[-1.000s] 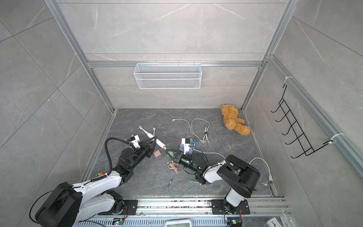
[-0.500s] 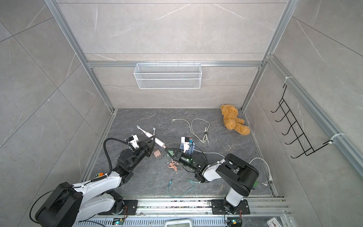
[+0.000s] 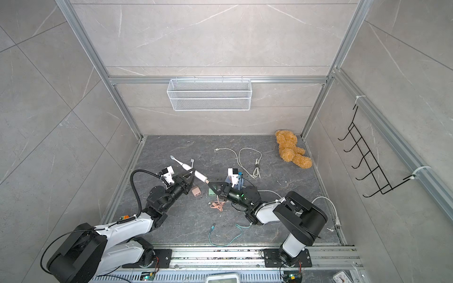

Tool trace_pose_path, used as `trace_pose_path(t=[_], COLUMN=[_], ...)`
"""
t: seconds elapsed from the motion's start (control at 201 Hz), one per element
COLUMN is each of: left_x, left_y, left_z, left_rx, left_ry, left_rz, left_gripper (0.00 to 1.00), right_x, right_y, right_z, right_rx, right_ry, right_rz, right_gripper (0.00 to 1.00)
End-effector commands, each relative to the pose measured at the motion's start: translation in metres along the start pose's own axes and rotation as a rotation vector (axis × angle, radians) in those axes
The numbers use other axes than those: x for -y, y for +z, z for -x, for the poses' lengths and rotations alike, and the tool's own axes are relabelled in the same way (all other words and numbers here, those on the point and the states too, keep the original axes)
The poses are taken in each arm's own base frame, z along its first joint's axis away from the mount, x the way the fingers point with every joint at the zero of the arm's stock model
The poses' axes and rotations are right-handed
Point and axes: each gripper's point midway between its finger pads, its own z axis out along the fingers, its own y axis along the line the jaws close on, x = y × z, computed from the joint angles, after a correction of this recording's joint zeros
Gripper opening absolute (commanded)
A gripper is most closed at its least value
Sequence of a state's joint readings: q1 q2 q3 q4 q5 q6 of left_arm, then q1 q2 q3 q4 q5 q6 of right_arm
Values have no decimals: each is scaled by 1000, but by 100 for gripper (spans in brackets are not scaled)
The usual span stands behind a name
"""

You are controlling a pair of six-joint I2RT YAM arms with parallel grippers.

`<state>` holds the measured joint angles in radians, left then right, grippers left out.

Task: Charge the electric toothbrush
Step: Insert the charging cable into the electric toothbrush.

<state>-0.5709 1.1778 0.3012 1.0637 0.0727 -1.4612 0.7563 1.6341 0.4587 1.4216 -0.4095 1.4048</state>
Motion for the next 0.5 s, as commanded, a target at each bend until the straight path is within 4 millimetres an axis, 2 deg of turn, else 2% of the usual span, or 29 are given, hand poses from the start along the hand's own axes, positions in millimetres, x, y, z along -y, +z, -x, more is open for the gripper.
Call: trace_pose_path(t=[0.0, 0.274, 0.498], left_x=[36, 42, 42], left_y=[-2, 2, 2], left_z=[-24, -40, -55], left_rx=[-112, -171, -199], left_ry=[63, 97, 109], left_rz=[-143, -164, -169], left_gripper=[0, 0, 0], right_x=[-20, -34, -36], right_y=[6, 11, 12], right_z=[10, 14, 21], right_rx=[5, -41, -10], right_ry=[-1, -15, -1], right_rz=[49, 89, 115], right_gripper=[0, 0, 0])
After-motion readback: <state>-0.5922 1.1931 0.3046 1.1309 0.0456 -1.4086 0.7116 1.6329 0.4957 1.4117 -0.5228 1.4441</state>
